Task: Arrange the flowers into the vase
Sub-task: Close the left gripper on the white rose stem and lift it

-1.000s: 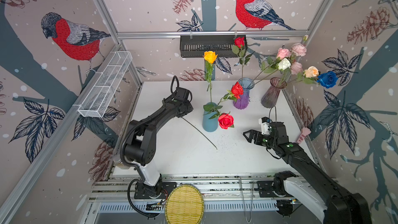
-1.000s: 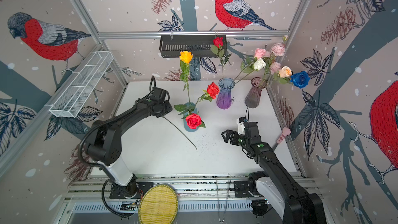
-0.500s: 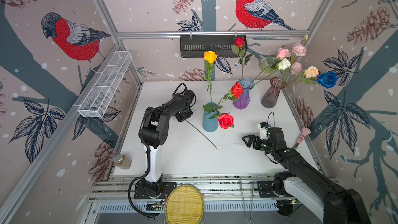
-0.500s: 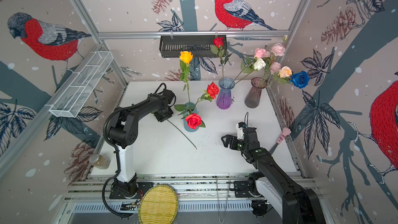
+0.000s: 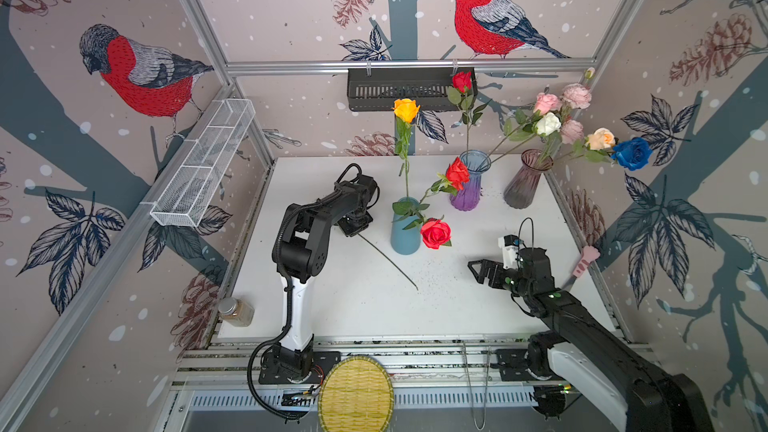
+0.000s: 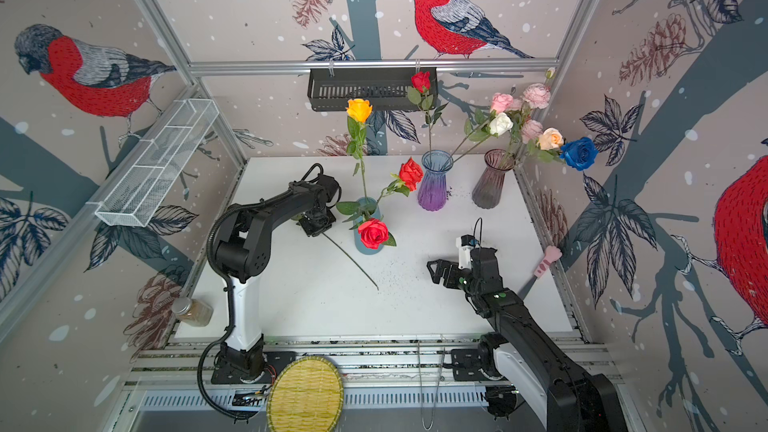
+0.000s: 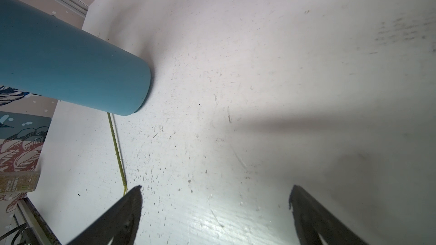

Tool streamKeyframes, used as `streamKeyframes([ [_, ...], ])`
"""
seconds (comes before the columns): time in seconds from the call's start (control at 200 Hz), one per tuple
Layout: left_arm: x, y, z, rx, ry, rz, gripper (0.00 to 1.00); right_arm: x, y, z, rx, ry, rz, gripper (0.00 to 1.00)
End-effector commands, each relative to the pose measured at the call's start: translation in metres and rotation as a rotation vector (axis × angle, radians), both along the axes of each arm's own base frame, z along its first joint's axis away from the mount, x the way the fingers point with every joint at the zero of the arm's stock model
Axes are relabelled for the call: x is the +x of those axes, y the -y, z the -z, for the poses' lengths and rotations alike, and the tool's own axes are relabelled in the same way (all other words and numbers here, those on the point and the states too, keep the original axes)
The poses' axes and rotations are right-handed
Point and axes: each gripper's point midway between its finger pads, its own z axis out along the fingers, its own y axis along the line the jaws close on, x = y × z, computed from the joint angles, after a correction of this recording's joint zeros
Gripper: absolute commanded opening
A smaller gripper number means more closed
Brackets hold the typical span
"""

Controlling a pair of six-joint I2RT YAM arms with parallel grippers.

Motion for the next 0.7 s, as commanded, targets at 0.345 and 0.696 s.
streamKeyframes([
  [0.345, -0.015, -0.026, -0.03, -0.042, 0.063, -0.154, 0.0, 0.003, -0.003, -0.008, 0.014, 0.044, -0.011, 0.98],
  [0.696, 0.01, -0.048, -0.207, -0.1, 0.682, -0.028, 0.0, 0.002, -0.004, -0.01, 0.016, 0.057, -0.011, 0.98],
])
